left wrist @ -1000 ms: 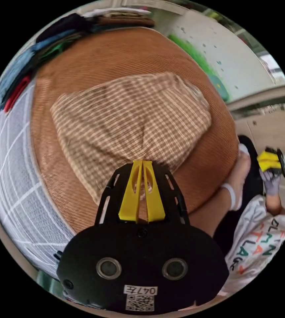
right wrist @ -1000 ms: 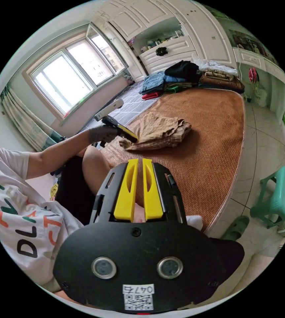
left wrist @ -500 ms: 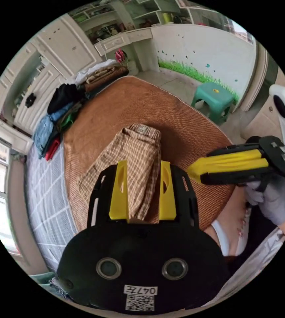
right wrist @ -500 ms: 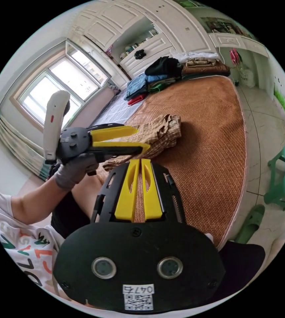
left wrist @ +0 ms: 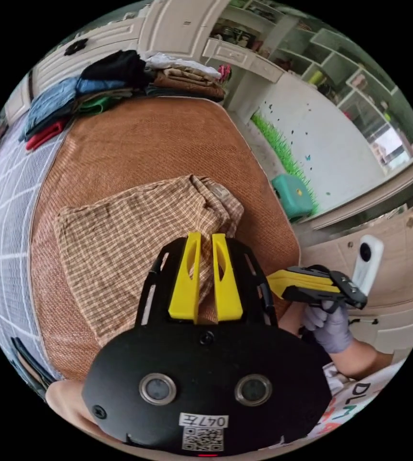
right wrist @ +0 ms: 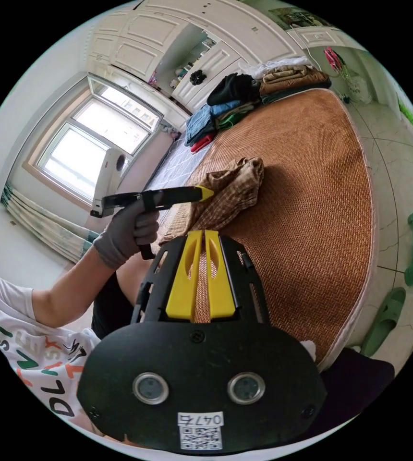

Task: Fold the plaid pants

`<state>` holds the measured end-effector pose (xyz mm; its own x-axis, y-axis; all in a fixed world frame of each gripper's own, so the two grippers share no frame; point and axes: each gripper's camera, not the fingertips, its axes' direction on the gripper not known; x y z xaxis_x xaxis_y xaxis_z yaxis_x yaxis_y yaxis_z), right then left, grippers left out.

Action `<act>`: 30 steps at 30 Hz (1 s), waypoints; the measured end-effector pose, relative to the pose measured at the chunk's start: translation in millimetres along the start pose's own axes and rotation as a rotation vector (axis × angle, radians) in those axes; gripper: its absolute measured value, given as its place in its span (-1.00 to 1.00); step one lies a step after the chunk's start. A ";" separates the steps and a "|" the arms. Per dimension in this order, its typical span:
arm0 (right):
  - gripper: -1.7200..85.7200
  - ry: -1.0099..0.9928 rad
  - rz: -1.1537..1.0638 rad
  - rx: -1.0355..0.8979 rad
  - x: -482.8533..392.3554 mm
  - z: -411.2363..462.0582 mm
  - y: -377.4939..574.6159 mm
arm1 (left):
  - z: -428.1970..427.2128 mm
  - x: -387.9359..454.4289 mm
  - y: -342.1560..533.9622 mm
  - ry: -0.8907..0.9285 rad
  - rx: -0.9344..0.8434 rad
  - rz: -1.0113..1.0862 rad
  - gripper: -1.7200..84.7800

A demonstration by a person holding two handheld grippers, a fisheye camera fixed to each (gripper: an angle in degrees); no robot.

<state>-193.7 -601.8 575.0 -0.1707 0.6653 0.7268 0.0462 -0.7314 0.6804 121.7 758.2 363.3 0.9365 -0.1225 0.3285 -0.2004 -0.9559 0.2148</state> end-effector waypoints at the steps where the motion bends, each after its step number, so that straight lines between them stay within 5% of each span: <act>1: -0.98 0.001 0.001 -0.003 -1.0 -0.6 1.6 | -7.4 -6.4 3.0 0.019 0.014 -0.014 -0.87; 7: -0.97 0.031 -0.004 -0.025 -20.4 -8.5 11.9 | -103.3 -67.3 44.5 0.023 0.140 -0.088 -0.90; 14: -0.58 0.236 0.099 0.018 -49.7 -13.3 -27.0 | -201.3 -102.2 143.2 -0.598 0.216 -0.131 -0.92; 19: -0.68 0.285 0.149 0.001 -57.7 3.0 -83.4 | -187.0 -86.9 194.4 -0.844 0.262 -0.101 -0.93; 24: -0.83 0.239 0.121 -0.258 -86.7 19.7 -124.0 | -134.4 -56.2 204.6 -1.039 0.158 0.059 -0.95; 30: -0.85 0.409 0.016 -0.137 -166.0 -60.1 -103.4 | -129.2 -89.7 224.3 -0.990 0.211 0.067 -0.94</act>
<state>-229.3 -645.5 378.4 -0.5488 0.5595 0.6212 -0.0740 -0.7726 0.6305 -44.5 589.3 500.8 0.7618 -0.2521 -0.5968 -0.2958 -0.9549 0.0258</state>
